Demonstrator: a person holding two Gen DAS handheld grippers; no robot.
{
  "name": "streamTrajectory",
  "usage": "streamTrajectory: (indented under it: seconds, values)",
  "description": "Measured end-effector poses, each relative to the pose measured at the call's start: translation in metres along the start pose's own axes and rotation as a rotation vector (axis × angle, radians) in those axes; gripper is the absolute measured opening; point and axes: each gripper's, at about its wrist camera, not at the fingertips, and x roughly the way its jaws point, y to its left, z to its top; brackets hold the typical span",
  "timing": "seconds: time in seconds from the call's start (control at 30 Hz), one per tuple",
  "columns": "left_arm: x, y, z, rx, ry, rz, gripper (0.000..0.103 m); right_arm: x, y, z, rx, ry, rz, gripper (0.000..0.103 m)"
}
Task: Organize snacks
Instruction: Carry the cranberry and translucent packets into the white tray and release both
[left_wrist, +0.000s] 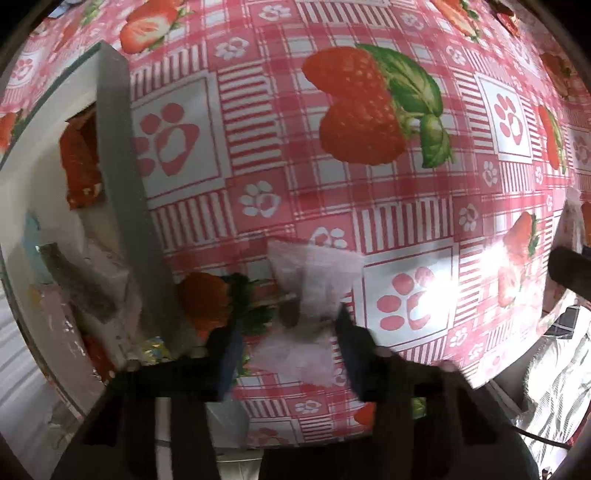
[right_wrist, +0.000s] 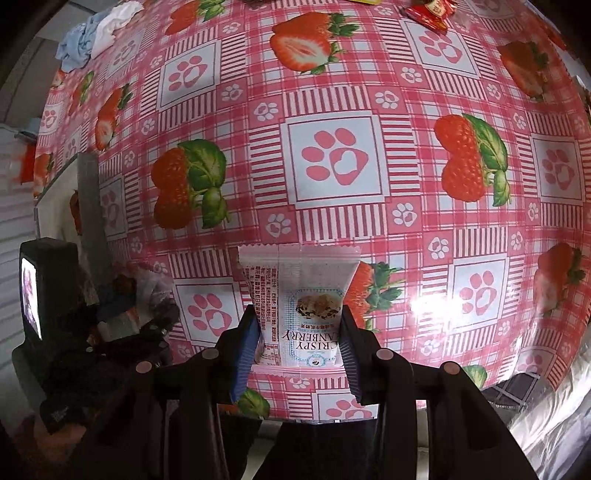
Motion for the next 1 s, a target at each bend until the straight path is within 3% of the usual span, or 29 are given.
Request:
streamTrajectory:
  seconds: [0.2,0.53,0.73,0.87,1.0]
  values:
    - [-0.026,0.016,-0.002,-0.006,-0.040,-0.045,0.032,0.006,0.013,0.004,-0.023,0.001,0.001,0.043]
    - [-0.099,0.035,-0.008,0.001,-0.225,-0.052,0.032,0.003,0.044,0.017,-0.073,-0.017,-0.001,0.043]
    - [-0.125,0.078,-0.019,-0.082,-0.267,-0.049,0.032,0.003,0.084,0.027,-0.145,-0.027,-0.002,0.043]
    - [-0.110,0.094,-0.033,-0.160,-0.282,-0.041,0.032,0.005,0.115,0.032,-0.201,-0.030,-0.005,0.043]
    - [-0.105,0.119,-0.025,-0.245,-0.296,-0.040,0.032,0.008,0.153,0.036,-0.269,-0.032,-0.005,0.043]
